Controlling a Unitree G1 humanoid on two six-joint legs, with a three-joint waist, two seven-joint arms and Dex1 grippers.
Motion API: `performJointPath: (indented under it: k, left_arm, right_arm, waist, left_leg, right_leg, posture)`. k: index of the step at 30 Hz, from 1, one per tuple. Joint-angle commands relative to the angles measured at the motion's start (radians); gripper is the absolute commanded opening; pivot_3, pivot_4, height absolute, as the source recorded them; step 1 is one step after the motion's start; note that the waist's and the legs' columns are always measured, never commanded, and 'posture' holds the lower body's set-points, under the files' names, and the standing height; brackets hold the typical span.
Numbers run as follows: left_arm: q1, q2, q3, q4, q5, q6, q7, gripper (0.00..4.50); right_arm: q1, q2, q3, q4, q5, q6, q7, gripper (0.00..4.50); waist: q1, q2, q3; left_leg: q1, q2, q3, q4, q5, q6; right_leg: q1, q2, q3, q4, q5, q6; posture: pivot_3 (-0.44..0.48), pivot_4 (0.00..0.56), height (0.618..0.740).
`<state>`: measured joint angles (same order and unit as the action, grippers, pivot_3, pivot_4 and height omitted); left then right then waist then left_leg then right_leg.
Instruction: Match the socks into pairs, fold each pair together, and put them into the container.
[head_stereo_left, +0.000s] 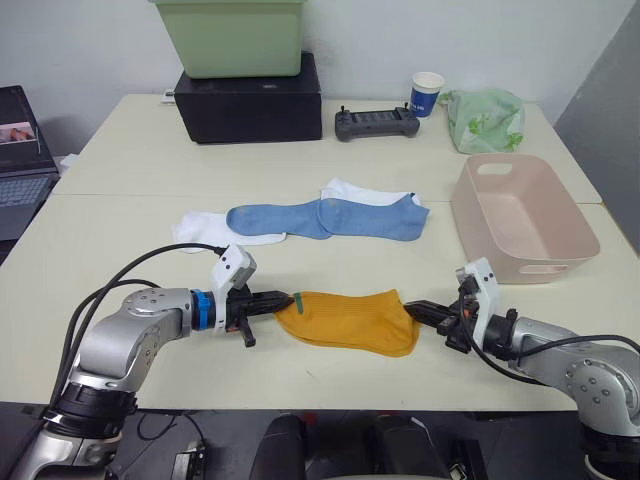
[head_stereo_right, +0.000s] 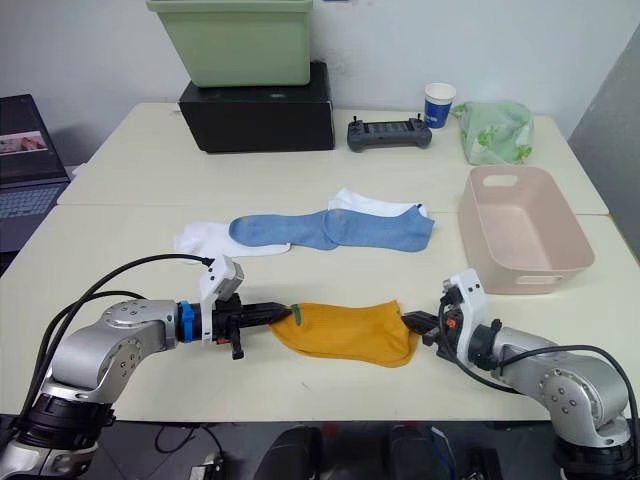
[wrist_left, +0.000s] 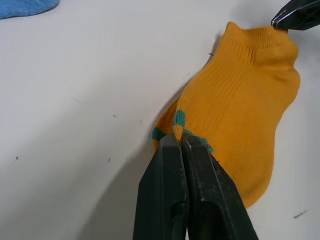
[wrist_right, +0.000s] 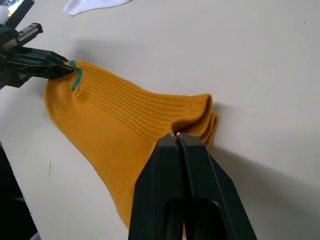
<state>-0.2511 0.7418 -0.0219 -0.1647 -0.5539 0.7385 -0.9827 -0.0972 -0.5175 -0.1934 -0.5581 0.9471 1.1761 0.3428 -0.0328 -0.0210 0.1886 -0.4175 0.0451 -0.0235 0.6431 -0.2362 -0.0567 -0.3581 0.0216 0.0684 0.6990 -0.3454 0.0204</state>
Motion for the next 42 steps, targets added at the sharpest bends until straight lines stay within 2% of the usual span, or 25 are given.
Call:
performJointPath:
  k: [1,6,9,20,25,34,42]
  left_arm:
    - [-0.008,0.014,0.066,-0.041,-0.06,0.033,-0.015,0.0]
    - [-0.015,0.033,0.103,-0.043,-0.112,0.09,-0.026,0.0]
    - [-0.018,0.043,0.094,-0.04,-0.101,0.083,-0.03,0.0]
    - [0.011,0.04,0.045,-0.05,-0.069,0.067,-0.038,0.0]
    - [0.013,0.028,0.007,-0.011,-0.011,0.012,-0.047,0.0]
    - [-0.003,0.01,-0.001,-0.002,-0.009,0.003,-0.041,0.0]
    - [-0.026,0.0,0.032,0.001,-0.033,0.016,-0.026,0.0]
  right_arm:
    - [-0.007,0.011,-0.06,-0.05,0.094,0.025,-0.038,0.05]
    - [0.0,0.02,-0.096,-0.062,0.207,0.052,-0.113,0.05]
    - [0.006,0.013,-0.094,-0.066,0.246,0.053,-0.149,0.05]
    - [0.059,-0.039,-0.065,-0.058,0.229,0.014,-0.139,0.05]
    - [0.061,-0.051,-0.022,-0.035,0.17,-0.016,-0.113,0.05]
    - [0.045,-0.046,0.004,-0.015,0.116,-0.056,-0.097,0.05]
    - [0.039,-0.044,-0.007,-0.012,0.136,-0.061,-0.101,0.05]
  waist:
    - [0.0,0.0,0.0]
    - [0.0,0.0,0.0]
    - [0.0,0.0,0.0]
    - [0.0,0.0,0.0]
    - [0.0,0.0,0.0]
    - [0.0,0.0,0.0]
    - [0.0,0.0,0.0]
  left_leg:
    - [0.0,0.0,0.0,0.0,0.0,0.0]
    - [0.0,0.0,0.0,0.0,0.0,0.0]
    - [0.0,0.0,0.0,0.0,0.0,0.0]
    - [0.0,0.0,0.0,0.0,0.0,0.0]
    - [0.0,0.0,0.0,0.0,0.0,0.0]
    - [0.0,0.0,0.0,0.0,0.0,0.0]
    - [0.0,0.0,0.0,0.0,0.0,0.0]
  right_leg:
    - [0.0,0.0,0.0,0.0,0.0,0.0]
    - [0.0,0.0,0.0,0.0,0.0,0.0]
    - [0.0,0.0,0.0,0.0,0.0,0.0]
    - [0.0,0.0,0.0,0.0,0.0,0.0]
    - [0.0,0.0,0.0,0.0,0.0,0.0]
    - [0.0,0.0,0.0,0.0,0.0,0.0]
    - [0.0,0.0,0.0,0.0,0.0,0.0]
  posture:
    - [0.0,0.15,0.74]
    - [0.0,0.15,0.74]
    - [0.0,0.15,0.74]
    - [0.0,0.15,0.74]
    - [0.0,0.15,0.74]
    - [0.0,0.15,0.74]
    - [0.0,0.15,0.74]
